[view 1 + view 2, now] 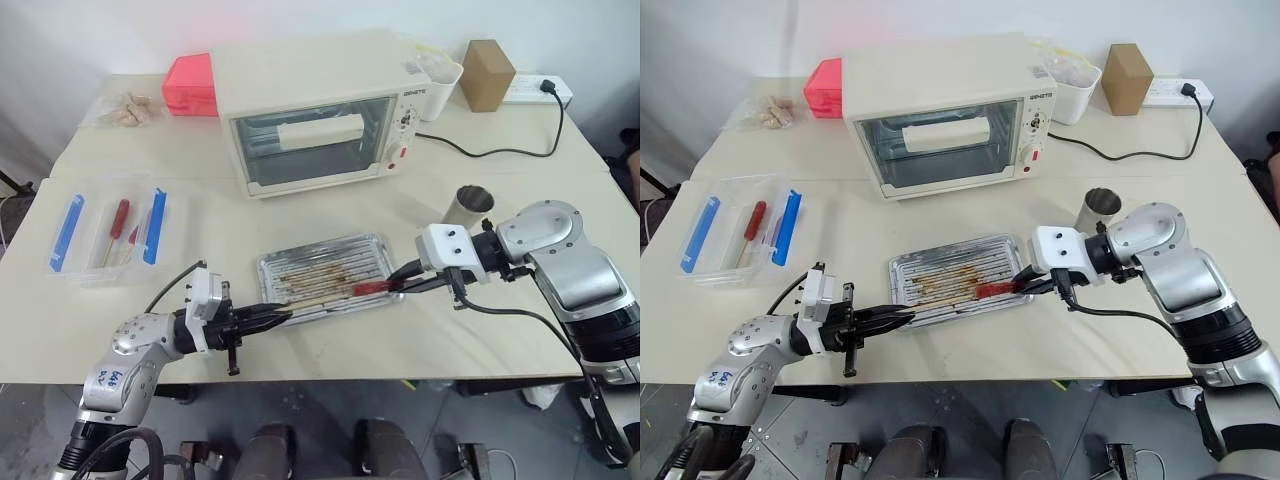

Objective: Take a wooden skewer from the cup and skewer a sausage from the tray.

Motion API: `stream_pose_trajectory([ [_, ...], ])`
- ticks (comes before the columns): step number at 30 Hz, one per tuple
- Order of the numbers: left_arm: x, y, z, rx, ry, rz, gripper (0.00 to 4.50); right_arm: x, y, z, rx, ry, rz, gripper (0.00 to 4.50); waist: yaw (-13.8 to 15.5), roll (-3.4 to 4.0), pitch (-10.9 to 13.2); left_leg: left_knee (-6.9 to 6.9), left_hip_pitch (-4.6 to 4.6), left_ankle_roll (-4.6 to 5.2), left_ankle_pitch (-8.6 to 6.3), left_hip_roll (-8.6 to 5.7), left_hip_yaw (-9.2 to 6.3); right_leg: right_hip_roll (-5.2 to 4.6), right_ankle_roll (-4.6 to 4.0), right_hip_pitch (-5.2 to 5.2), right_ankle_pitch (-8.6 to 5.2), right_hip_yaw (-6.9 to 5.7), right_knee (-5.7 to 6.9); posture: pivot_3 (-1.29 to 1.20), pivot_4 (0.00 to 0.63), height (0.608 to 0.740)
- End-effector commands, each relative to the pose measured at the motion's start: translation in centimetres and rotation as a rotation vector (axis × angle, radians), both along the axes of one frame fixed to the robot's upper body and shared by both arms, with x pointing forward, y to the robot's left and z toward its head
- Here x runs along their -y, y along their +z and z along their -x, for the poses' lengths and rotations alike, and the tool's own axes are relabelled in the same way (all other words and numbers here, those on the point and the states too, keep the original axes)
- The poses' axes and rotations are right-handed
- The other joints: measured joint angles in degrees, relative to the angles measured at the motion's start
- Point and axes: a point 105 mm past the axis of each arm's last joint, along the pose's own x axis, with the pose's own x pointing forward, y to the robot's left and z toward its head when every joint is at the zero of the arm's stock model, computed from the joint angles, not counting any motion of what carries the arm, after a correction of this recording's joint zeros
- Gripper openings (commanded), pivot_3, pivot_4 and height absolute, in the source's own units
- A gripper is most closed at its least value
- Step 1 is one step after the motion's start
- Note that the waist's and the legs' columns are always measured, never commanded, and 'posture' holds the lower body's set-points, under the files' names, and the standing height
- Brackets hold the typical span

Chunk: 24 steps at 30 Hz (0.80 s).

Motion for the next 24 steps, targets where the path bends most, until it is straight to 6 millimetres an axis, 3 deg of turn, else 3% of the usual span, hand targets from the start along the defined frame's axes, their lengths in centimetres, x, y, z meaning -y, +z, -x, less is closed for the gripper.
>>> stream_pose_trajectory([
  [1, 0.0, 0.6, 0.3, 0.032, -0.007, 0.003, 0.00, -0.5, 0.9, 0.5, 0.034, 0.043, -0.006, 0.53, 0.00, 0.00, 0.00, 0.00, 0.00, 0.00, 0.00, 0.00, 0.00, 0.00, 0.00, 0.00, 0.00, 0.00, 0.00, 0.00, 0.150, 0.740],
  [15, 0.2, 0.9, 0.1, 0.035, -0.008, 0.009, 0.00, -1.4, 0.9, 0.7, 0.047, 0.083, -0.007, 0.53, 0.03, 0.00, 0.00, 0.03, 0.00, 0.00, 0.00, -0.01, 0.00, 0.00, 0.00, 0.00, 0.00, 0.00, 0.01, 0.00, 0.150, 0.740],
  [24, 1.6, 1.0, 0.0, 0.027, -0.068, 0.008, 0.00, -3.4, 1.2, 1.3, 0.065, 0.129, 0.016, 0.53, 0.07, 0.00, 0.00, 0.04, 0.00, 0.00, 0.00, -0.01, -0.01, 0.01, 0.00, 0.00, 0.00, 0.00, 0.02, 0.00, 0.150, 0.740],
])
